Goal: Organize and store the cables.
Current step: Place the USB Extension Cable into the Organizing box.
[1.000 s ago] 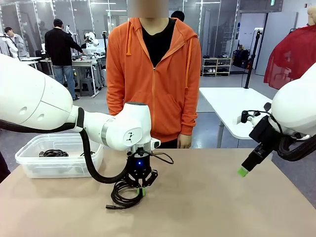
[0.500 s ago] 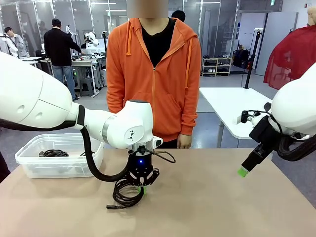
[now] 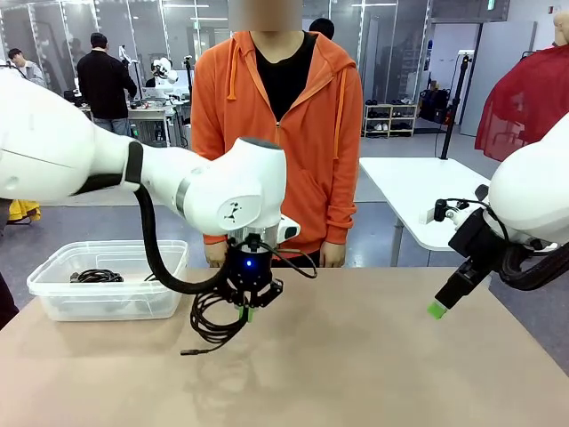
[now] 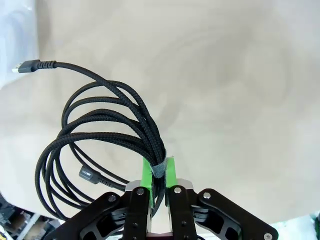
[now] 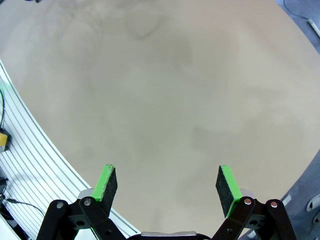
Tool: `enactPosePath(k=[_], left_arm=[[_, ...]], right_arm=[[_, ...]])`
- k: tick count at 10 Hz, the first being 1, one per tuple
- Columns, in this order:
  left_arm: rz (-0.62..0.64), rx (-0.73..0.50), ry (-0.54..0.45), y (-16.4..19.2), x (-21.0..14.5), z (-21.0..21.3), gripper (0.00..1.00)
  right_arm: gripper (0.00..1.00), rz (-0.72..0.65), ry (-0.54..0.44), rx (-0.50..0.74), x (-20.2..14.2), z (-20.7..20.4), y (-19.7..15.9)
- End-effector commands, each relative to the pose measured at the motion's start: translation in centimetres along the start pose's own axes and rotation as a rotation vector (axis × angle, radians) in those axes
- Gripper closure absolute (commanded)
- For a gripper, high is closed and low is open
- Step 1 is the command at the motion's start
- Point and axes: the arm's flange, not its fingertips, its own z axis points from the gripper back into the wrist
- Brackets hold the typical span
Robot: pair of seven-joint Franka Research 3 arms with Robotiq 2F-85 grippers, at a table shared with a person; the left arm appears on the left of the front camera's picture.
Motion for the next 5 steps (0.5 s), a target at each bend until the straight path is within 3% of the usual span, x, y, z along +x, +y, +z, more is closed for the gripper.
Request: enactPosePath(k=[1,3,5], left_arm=[[-0.029,0.022,-0.034,0.6,-2.4,1.5,1.00],[-0.039,-0.034,-0.038,0.1,-2.5,1.6,1.00],[-0.028,0.006,-0.033,-0.2,-1.7,2.5,1.00]], right_arm=[[0.00,-0.010,0.007,-0.013,-0.1,0.2,-0.1],[0.00,-0.010,0.007,-0.013,-0.1,0.2,-0.1],[0.00,-0.010,0.007,-0.013,-0.1,0.2,-0.1]])
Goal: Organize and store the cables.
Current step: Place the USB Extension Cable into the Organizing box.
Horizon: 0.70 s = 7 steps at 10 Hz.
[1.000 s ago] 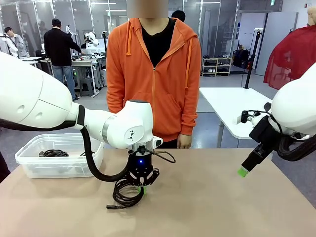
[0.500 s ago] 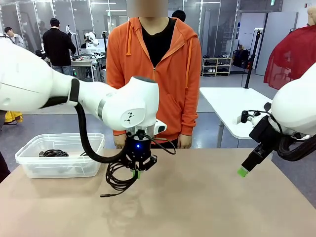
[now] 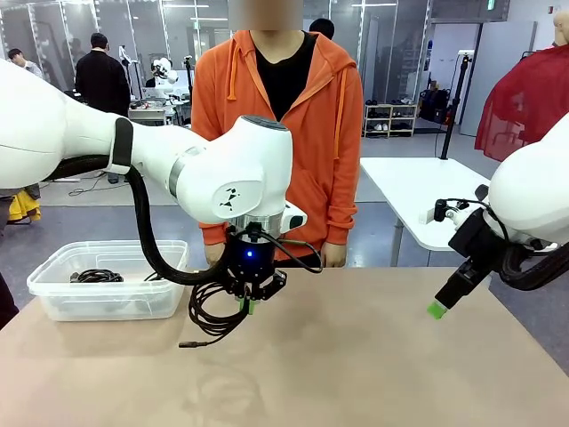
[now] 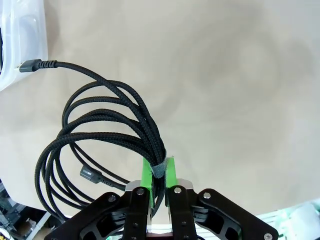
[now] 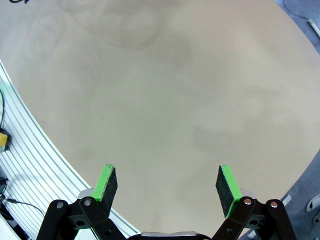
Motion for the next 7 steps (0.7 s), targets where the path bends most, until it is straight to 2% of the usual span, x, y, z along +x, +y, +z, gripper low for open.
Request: enactPosePath(k=[1,5,6,7], left_arm=[[0.006,0.006,0.000,0.3,0.3,0.0,1.00],[0.006,0.006,0.000,0.3,0.3,0.0,1.00],[0.007,0.001,0.003,0.3,0.3,-0.2,0.89],[-0.020,0.025,-0.051,2.3,1.5,1.0,0.89]], right_arm=[[0.00,-0.010,0.007,-0.013,-0.1,0.2,-0.1],[0.00,-0.010,0.007,-0.013,-0.1,0.2,-0.1],[0.00,-0.010,0.007,-0.013,-0.1,0.2,-0.1],[0.00,-0.010,0.007,-0.013,-0.1,0.2,-0.1]])
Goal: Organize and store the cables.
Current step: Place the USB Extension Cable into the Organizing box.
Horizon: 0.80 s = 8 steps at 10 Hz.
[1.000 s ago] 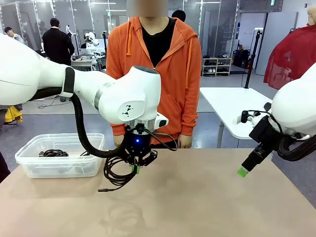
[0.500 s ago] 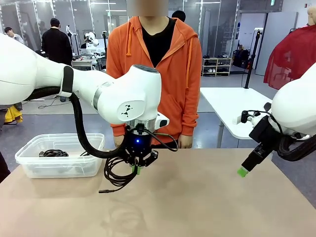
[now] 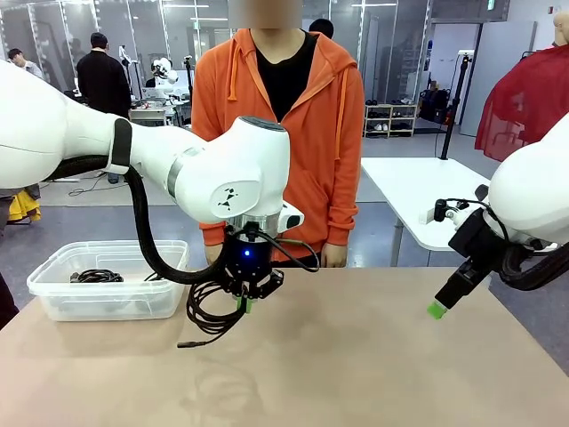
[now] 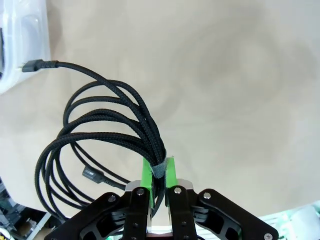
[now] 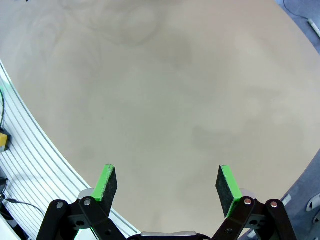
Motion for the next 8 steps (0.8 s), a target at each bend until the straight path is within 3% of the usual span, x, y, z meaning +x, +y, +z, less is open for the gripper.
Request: enactPosePath(k=[1,3,6,8], left_arm=[[-0.040,0.050,-0.070,4.1,2.1,2.1,0.89],[-0.068,0.042,-0.081,9.1,2.5,2.4,0.89],[-0.051,0.065,-0.176,17.5,2.6,4.6,0.89],[-0.110,0.102,-0.219,21.3,2.4,4.7,0.89]], right_arm=[[0.00,-0.010,0.007,-0.013,-0.1,0.2,-0.1],[0.00,-0.010,0.007,-0.013,-0.1,0.2,-0.1],[0.00,-0.010,0.007,-0.013,-0.1,0.2,-0.1],[0.00,-0.010,0.007,-0.013,-0.1,0.2,-0.1]])
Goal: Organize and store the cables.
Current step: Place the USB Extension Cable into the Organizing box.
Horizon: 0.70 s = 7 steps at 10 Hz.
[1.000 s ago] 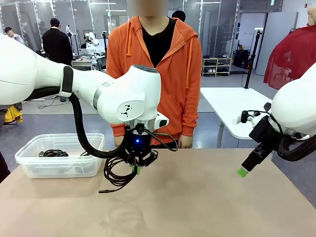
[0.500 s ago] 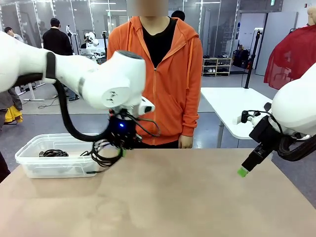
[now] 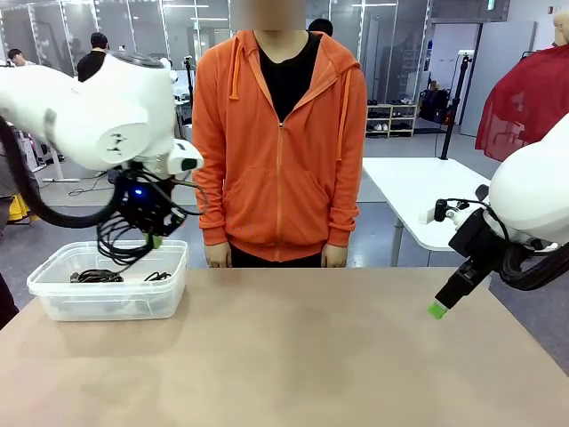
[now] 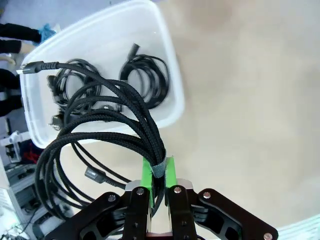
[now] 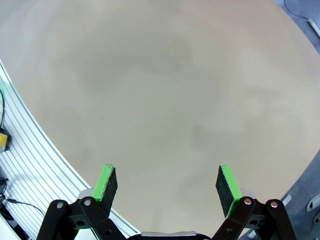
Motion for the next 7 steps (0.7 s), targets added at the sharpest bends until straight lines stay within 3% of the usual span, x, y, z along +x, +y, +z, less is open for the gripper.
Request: enactPosePath(k=[1,4,7], left_arm=[[-0.067,0.028,-0.071,2.1,-0.7,-1.8,0.89],[0.025,0.035,-0.092,4.5,2.6,-5.5,0.89],[0.012,-0.008,-0.097,5.6,4.4,-8.0,0.89]], right_arm=[[0.00,-0.009,0.007,-0.013,0.0,0.2,-0.1],[0.00,-0.009,0.007,-0.013,0.0,0.2,-0.1],[0.00,-0.009,0.007,-0.013,0.0,0.2,-0.1]])
